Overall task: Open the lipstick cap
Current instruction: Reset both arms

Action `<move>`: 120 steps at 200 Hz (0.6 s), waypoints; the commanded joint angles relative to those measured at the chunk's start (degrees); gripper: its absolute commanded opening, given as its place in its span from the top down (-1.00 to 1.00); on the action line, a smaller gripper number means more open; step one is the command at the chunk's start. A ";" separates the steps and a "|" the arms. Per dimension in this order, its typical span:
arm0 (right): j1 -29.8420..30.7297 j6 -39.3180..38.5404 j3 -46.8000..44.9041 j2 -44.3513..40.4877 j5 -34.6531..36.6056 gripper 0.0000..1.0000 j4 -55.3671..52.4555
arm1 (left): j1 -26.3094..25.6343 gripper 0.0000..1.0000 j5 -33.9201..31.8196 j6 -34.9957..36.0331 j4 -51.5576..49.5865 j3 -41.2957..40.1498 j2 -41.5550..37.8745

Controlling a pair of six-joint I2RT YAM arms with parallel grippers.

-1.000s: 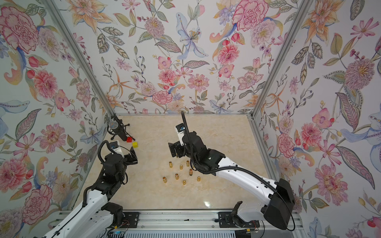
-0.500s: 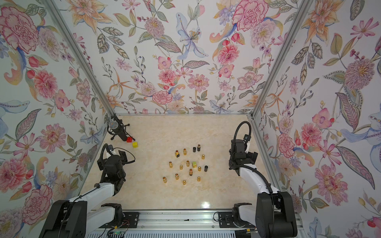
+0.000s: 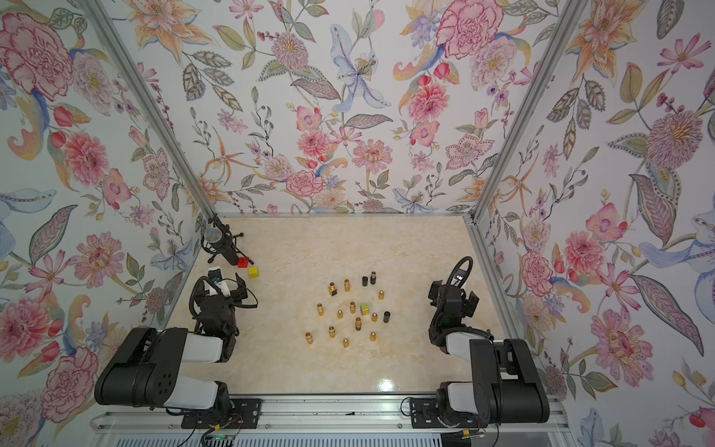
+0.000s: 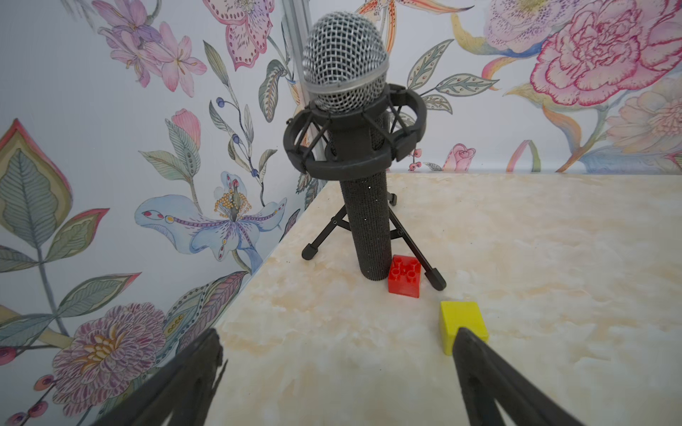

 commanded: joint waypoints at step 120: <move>2.88 -9.02 -2.16 8.74 -7.41 -0.99 22.80 | -1.54 -0.98 2.86 3.31 4.52 2.04 1.71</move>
